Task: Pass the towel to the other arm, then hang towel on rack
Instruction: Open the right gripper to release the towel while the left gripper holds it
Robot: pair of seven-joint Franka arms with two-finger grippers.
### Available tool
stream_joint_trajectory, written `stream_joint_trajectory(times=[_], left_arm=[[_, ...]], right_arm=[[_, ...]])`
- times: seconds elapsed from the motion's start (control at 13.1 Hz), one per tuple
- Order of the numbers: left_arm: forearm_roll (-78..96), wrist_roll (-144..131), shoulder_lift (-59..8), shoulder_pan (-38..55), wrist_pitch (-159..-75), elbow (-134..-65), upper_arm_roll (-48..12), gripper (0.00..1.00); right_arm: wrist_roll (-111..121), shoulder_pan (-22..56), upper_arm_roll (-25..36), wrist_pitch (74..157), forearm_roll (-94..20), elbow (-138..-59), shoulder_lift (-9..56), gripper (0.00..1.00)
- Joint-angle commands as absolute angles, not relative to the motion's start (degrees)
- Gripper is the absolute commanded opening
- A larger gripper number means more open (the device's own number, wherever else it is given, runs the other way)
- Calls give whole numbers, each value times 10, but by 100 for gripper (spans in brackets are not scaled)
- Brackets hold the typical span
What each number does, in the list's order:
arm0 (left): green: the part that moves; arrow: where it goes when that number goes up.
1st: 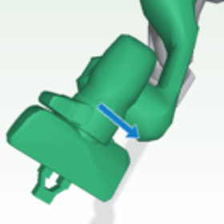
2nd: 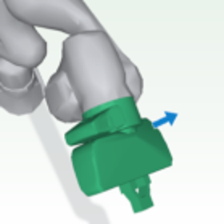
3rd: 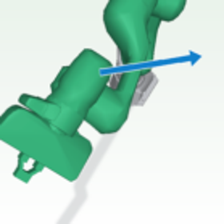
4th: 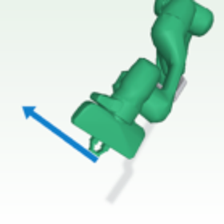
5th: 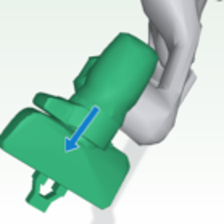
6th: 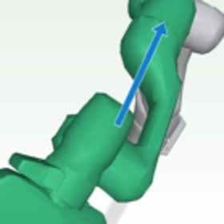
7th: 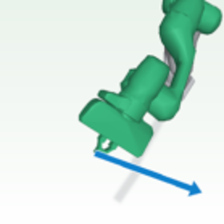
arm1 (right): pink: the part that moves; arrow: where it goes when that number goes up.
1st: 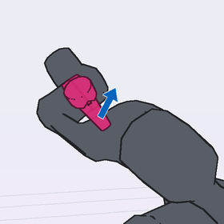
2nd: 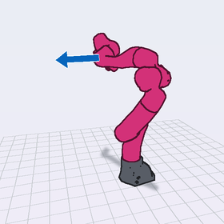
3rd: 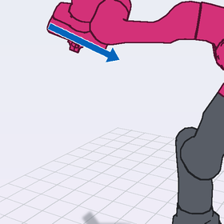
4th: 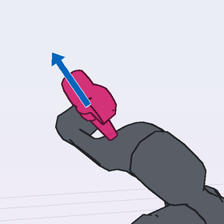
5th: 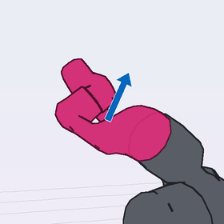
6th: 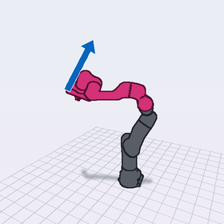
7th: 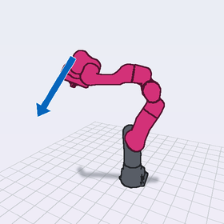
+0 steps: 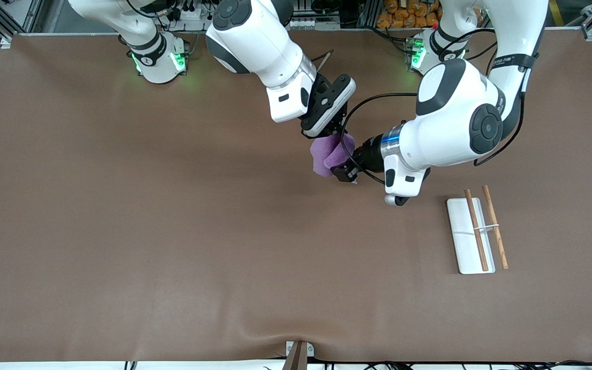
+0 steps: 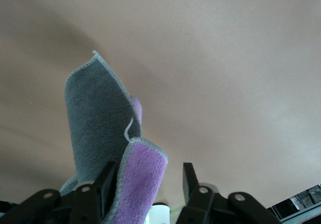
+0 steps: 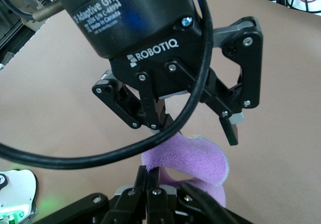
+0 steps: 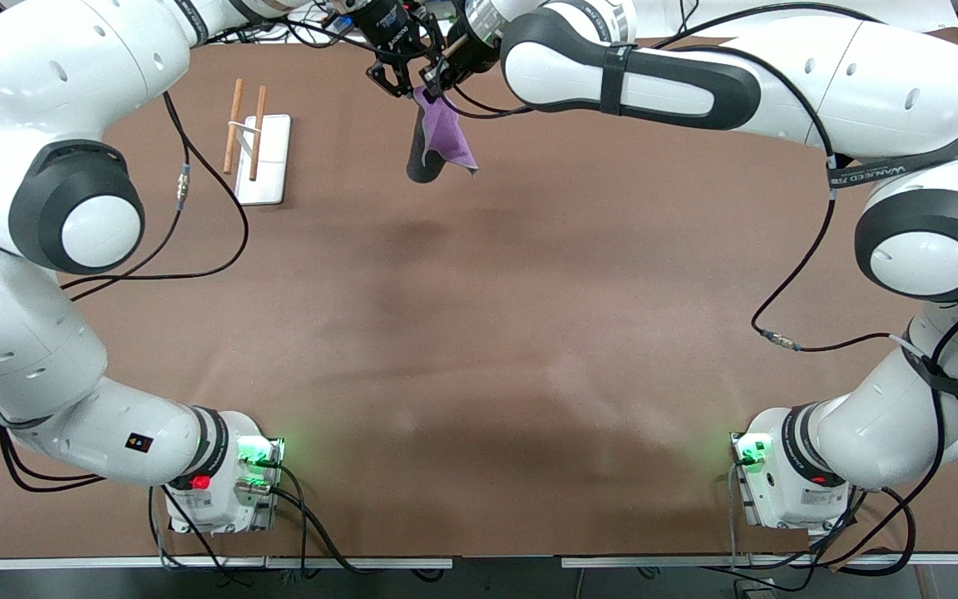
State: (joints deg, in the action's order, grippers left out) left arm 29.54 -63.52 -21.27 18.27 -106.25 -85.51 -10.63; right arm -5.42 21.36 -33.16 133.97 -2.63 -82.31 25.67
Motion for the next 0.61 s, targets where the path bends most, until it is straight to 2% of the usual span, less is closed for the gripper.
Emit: stream_joint_trajectory(times=[0.0, 0.38, 0.53], left_arm=[[306, -649, -206, 180, -1047, -852, -107, 39], [329, -646, -209, 174, -1048, -851, -106, 0], [329, -642, -207, 173, -1048, -850, -106, 0]], right_arm=[[-62, 213, -330, 1339, -35, -833, 245, 0], [-62, 213, -330, 1339, -35, -833, 245, 0], [-62, 213, -330, 1339, -35, -833, 245, 0]])
